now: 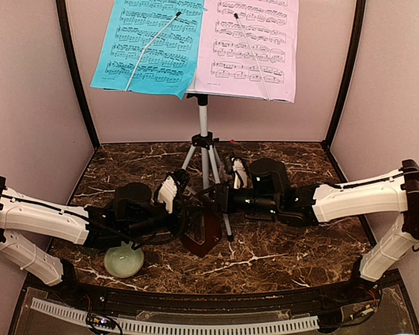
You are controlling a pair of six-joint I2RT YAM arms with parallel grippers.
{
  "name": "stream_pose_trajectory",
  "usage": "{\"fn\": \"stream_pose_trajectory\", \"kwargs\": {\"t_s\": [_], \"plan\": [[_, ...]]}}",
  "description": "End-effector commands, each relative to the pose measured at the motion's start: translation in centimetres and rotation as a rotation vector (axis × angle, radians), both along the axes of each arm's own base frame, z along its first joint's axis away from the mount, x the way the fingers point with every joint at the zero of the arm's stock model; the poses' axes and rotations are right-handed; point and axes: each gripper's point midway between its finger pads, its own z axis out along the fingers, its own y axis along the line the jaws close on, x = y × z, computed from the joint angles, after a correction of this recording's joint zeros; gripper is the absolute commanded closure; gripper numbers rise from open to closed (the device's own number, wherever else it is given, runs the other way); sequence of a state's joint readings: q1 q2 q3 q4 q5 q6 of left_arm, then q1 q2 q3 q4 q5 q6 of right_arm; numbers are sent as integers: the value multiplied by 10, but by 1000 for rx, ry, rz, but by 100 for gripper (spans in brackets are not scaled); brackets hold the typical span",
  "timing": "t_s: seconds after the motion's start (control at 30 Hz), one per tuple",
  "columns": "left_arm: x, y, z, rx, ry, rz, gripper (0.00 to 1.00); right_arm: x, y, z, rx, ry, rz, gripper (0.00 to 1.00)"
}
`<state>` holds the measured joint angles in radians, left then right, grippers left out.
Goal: Set up the instrument practice props
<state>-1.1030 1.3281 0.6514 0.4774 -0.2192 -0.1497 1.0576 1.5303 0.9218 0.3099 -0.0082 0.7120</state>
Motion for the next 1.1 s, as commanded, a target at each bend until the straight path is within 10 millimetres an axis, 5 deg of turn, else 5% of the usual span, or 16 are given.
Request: {"fn": "stream_pose_trajectory", "kwargs": {"t_s": [0.0, 0.5, 0.77, 1.07], "plan": [[-4, 1, 10, -34, -18, -23, 76, 4, 4, -4, -3, -5, -19, 54], [-13, 2, 17, -51, -111, -88, 85, 2, -39, -109, -262, 58, -98, 70], [-23, 10, 23, -51, -197, -136, 86, 2, -47, -124, -315, 45, -101, 73], [-27, 4, 15, -230, 18, -115, 85, 1, -46, -127, -336, 28, -83, 75]]}}
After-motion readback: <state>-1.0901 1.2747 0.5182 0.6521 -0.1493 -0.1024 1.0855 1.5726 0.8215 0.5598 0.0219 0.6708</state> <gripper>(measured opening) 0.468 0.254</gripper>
